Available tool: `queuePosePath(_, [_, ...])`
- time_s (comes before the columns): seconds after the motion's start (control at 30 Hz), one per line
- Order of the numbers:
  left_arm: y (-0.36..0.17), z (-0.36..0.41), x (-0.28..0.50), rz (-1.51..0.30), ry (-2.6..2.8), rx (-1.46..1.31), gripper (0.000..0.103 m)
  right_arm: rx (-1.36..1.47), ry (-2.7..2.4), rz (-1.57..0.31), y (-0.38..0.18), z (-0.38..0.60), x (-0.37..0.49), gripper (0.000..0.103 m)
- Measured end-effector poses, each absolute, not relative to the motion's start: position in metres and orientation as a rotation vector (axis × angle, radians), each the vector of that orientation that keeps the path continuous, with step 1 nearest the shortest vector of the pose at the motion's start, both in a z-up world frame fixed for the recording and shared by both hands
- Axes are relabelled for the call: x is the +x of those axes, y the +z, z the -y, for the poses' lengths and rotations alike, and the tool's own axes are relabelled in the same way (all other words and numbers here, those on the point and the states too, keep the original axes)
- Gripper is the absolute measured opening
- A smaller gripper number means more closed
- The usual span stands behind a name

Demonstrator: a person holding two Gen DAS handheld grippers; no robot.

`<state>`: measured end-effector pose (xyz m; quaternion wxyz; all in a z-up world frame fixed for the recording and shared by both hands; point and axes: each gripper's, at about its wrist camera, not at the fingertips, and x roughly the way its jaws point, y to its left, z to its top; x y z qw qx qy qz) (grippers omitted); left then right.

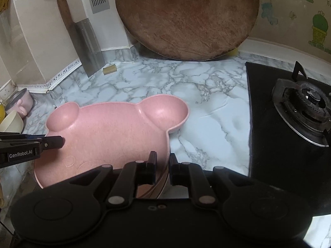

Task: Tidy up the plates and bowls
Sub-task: 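Carry the pink plate over the stacked white plates and lower it on top, then open both grippers and lift them off the pink plate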

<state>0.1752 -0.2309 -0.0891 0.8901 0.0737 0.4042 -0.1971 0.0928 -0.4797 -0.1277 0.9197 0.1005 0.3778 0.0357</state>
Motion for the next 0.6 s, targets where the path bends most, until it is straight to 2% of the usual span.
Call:
queuePosePath(0.3, [-0.093, 0.233, 0.178, -0.825, -0.397, 0.178, 0.016, 0.164, 0.057, -0.766, -0.131, 0.472, 0.101, 0.014])
queuePosePath(0.47, [-0.094, 0.234, 0.179, -0.821, -0.397, 0.193, 0.016, 0.109, 0.043, -0.763, -0.131, 0.464, 0.104, 0.021])
queuePosePath(0.6, [-0.093, 0.234, 0.180, -0.825, -0.400, 0.194, 0.016, 0.080, 0.025, -0.771, -0.131, 0.459, 0.105, 0.022])
